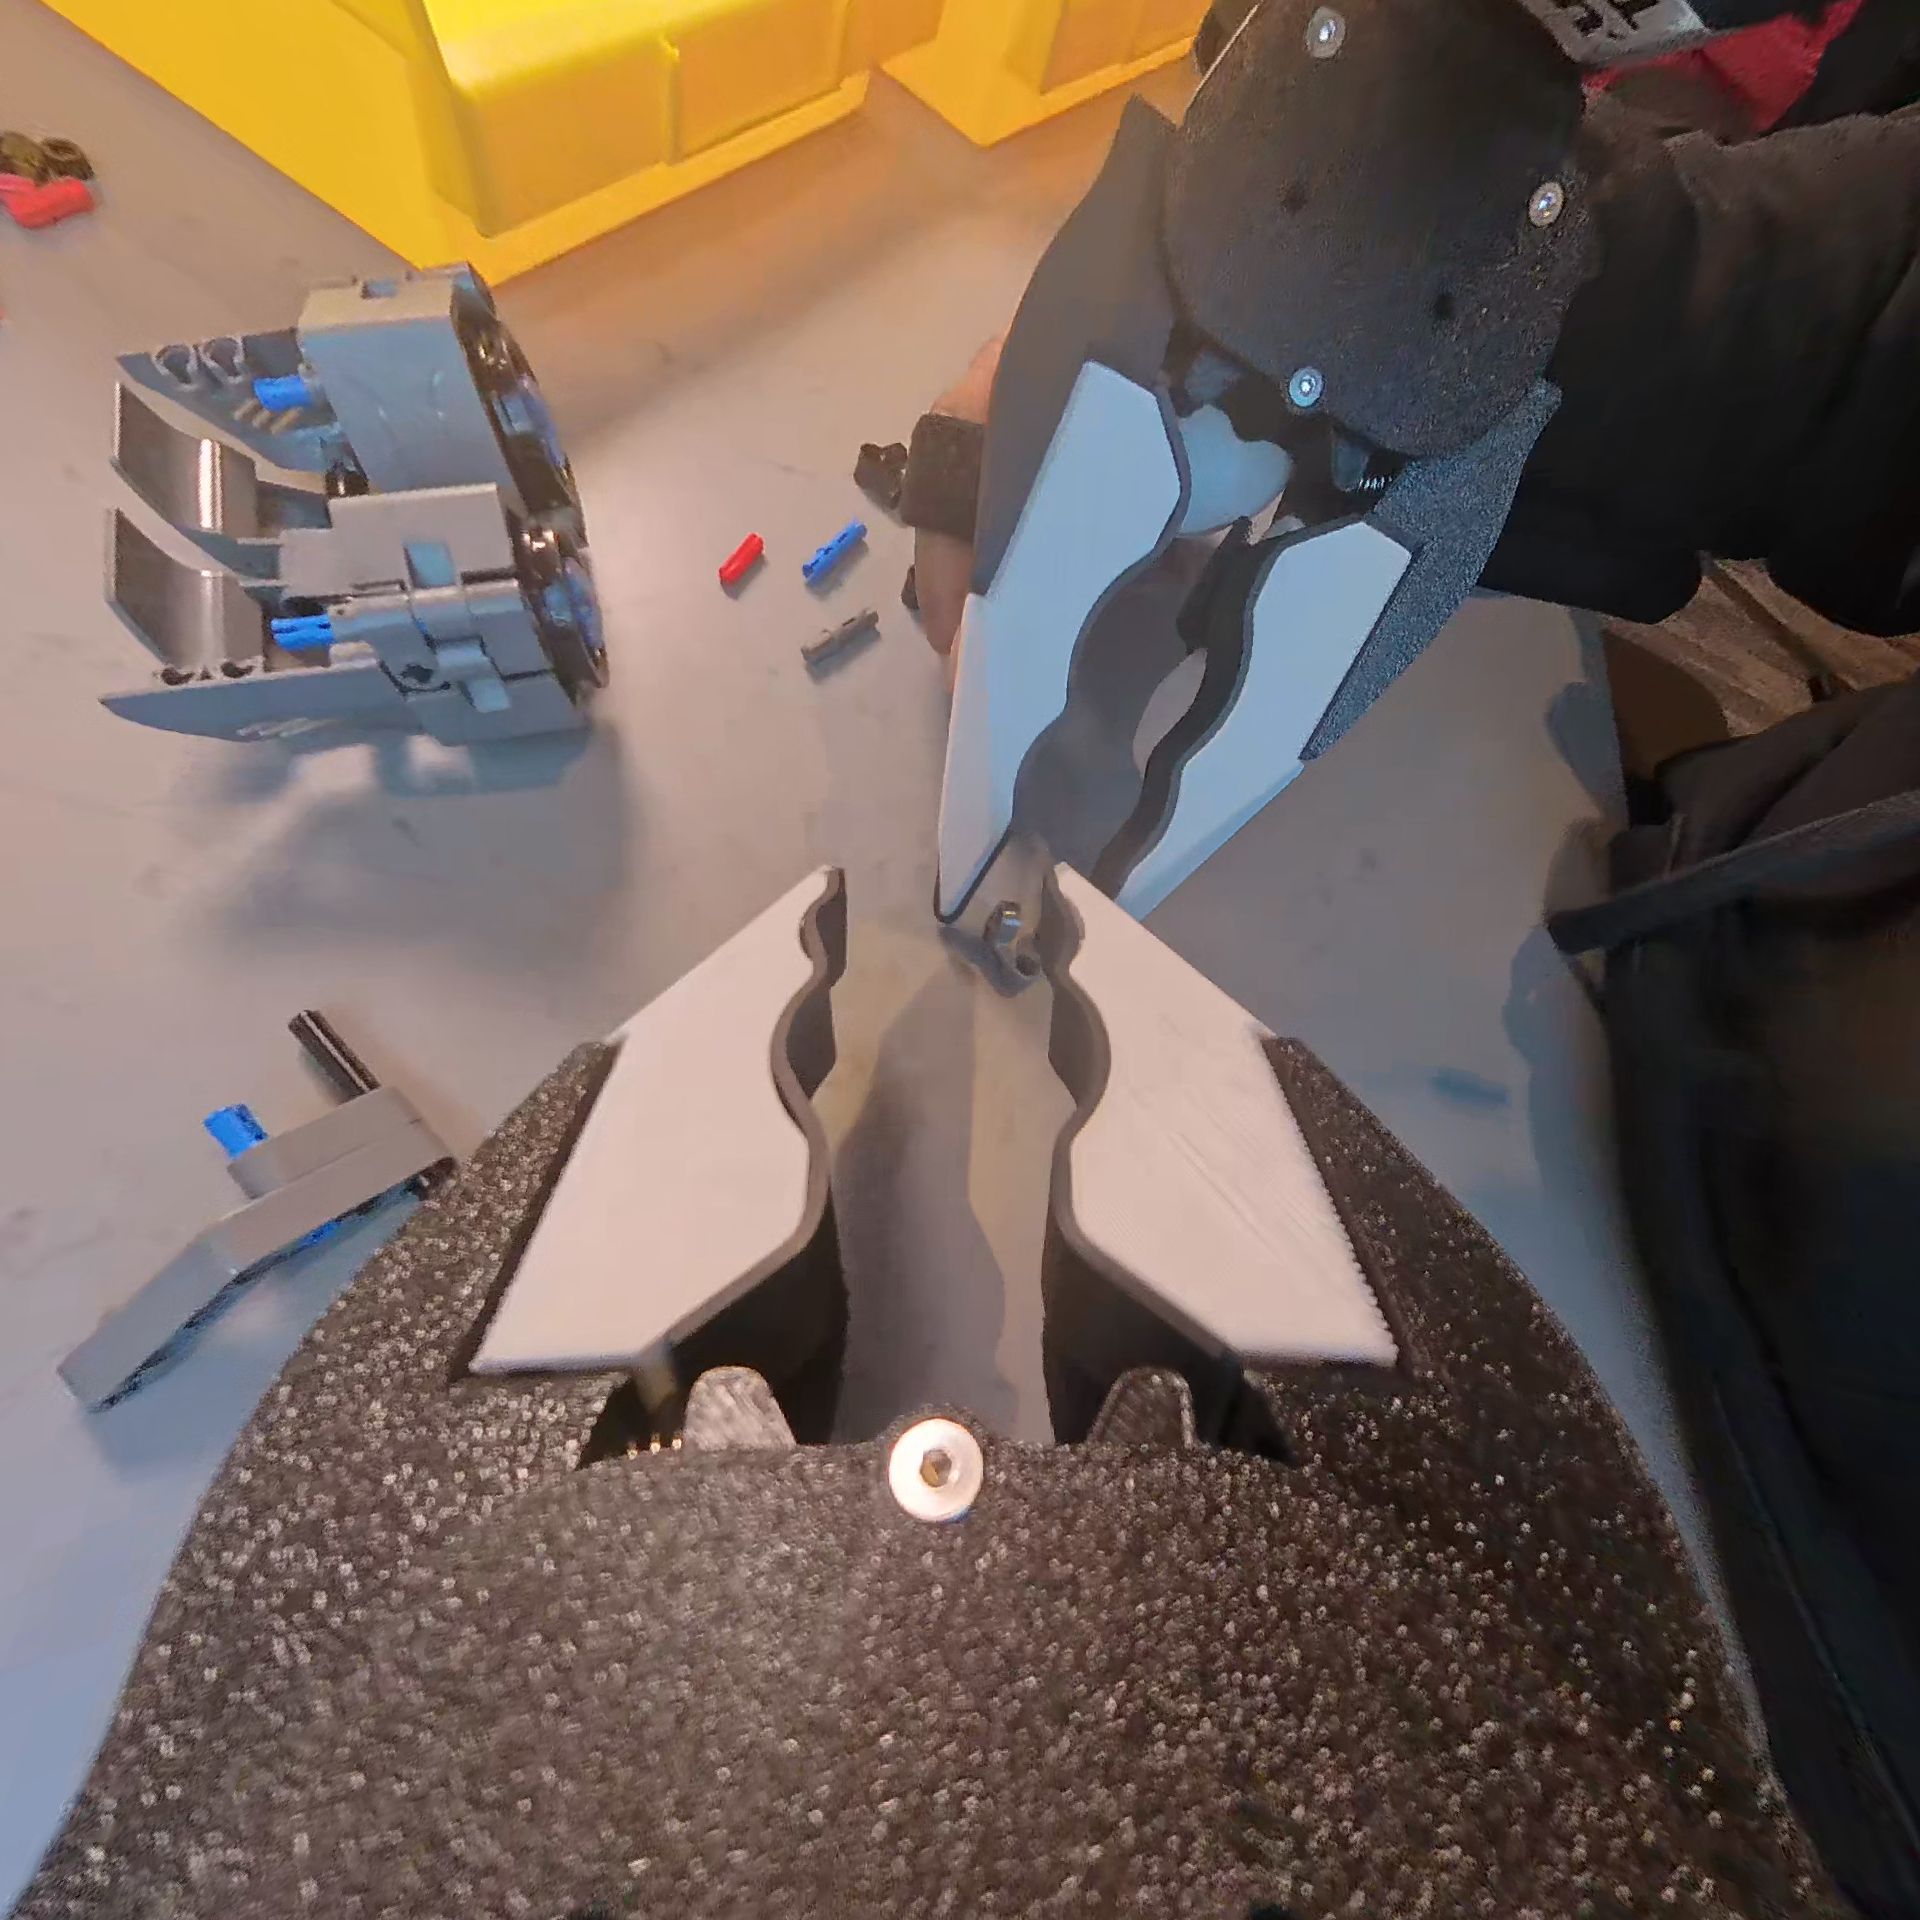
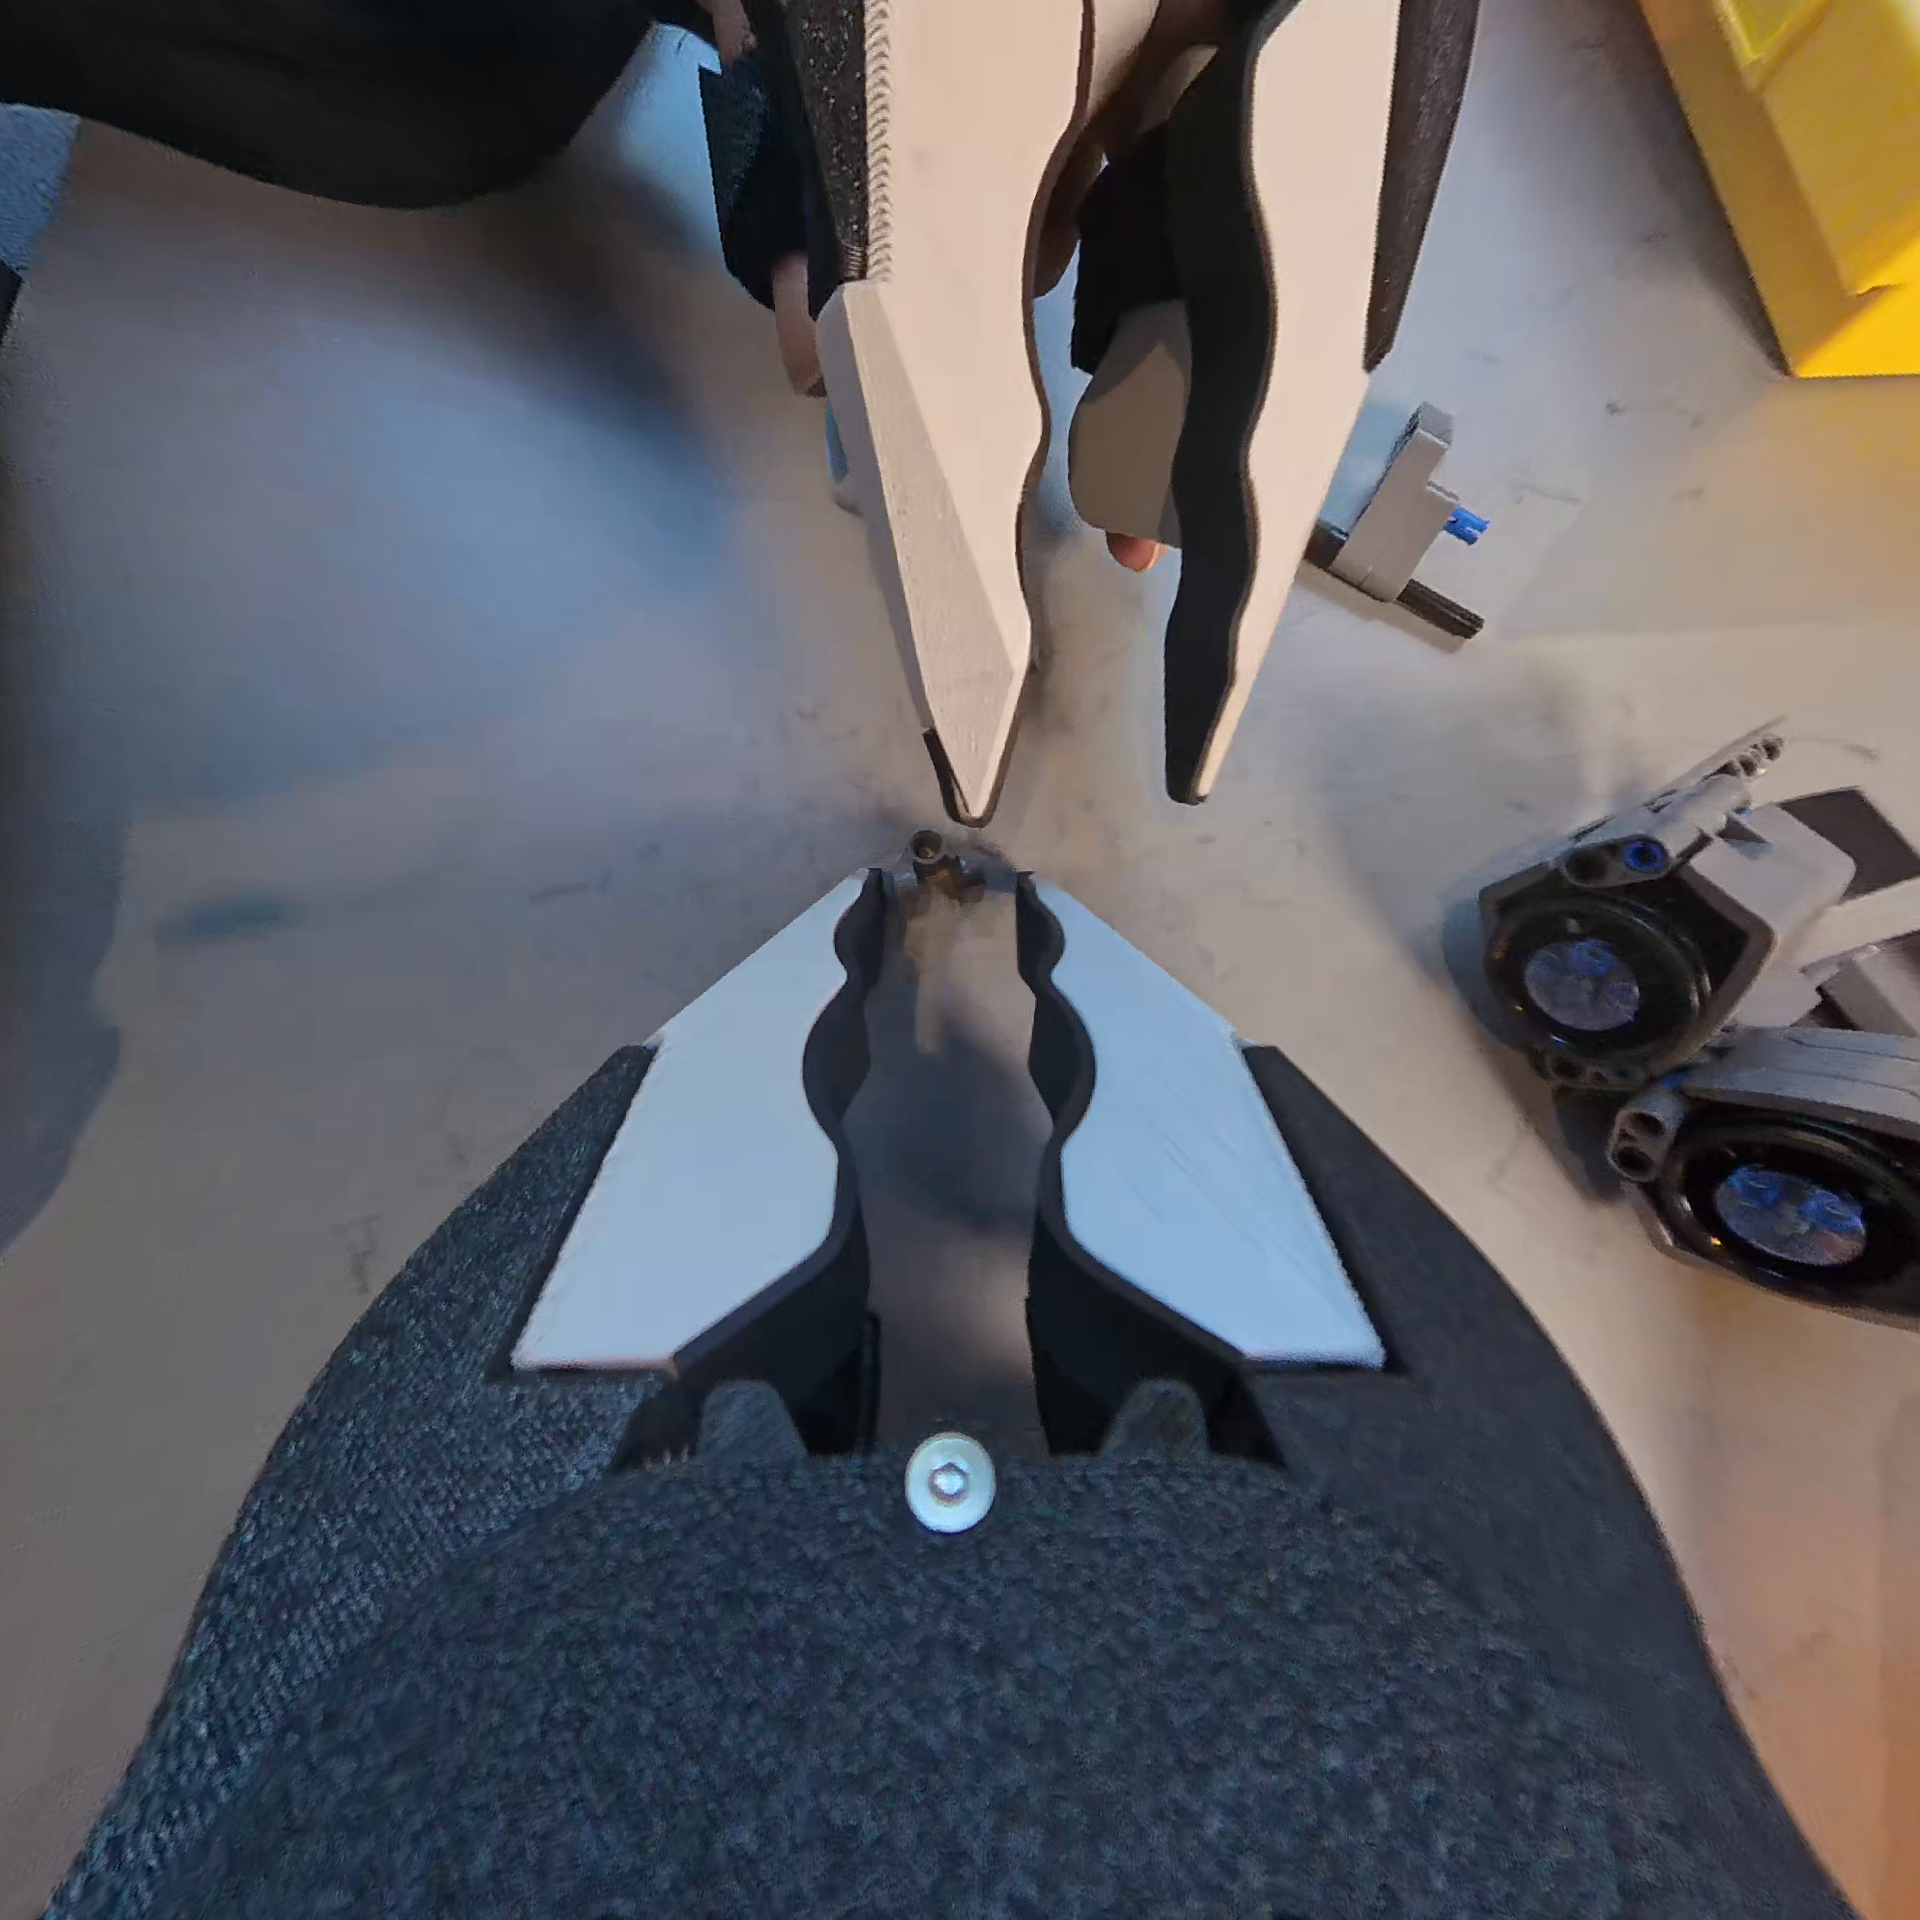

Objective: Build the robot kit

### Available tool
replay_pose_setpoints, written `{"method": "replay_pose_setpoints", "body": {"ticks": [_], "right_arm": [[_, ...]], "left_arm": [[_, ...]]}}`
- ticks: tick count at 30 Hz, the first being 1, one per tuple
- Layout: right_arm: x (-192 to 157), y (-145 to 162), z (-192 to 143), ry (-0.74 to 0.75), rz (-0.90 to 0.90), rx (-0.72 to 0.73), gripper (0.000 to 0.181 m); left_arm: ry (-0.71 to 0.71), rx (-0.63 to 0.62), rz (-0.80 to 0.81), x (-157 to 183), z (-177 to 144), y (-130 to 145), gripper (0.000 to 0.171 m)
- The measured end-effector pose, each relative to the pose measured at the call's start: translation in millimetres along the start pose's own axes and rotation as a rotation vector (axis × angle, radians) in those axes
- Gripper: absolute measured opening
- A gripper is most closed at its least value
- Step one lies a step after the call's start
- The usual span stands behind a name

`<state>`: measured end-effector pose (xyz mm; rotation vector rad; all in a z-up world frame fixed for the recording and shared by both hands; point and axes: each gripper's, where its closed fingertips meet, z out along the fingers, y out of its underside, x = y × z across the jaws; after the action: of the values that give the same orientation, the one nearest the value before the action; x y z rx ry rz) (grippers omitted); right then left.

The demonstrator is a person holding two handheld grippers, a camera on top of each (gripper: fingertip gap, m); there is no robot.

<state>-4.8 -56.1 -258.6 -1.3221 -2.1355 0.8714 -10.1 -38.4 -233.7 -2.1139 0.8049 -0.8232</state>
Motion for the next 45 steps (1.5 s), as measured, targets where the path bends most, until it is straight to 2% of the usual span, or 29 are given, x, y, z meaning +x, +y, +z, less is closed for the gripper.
{"method": "replay_pose_setpoints", "body": {"ticks": [6,12,17,23,27,30,34,45], "right_arm": [[1,-5,-5,0.035,-0.028,0.069,0.033],[21,-34,-44,0.165,0.010,0.359,0.049],[54,-44,-77,0.332,0.057,0.516,0.049],[87,-50,-127,0.553,0.121,0.695,0.051],[98,-43,-137,0.620,0.139,0.699,0.050],[102,-37,-134,0.620,0.161,0.682,0.048],[104,-33,-127,0.613,0.163,0.660,0.046],[107,-26,-121,0.564,0.218,0.657,0.040]], "left_arm": [[0.011,0.056,0.000,0,-7,-8,0.039],[-0.018,0.238,-0.031,-13,-25,-30,0.048],[-0.130,0.298,0.037,-23,-39,-41,0.063],[-0.339,0.477,0.134,-40,-71,-65,0.073],[-0.431,0.549,0.146,-48,-86,-73,0.080],[-0.456,0.548,0.161,-51,-89,-72,0.068],[-0.439,0.535,0.154,-49,-86,-70,0.059],[-0.388,0.514,0.187,-41,-75,-68,0.056]]}}
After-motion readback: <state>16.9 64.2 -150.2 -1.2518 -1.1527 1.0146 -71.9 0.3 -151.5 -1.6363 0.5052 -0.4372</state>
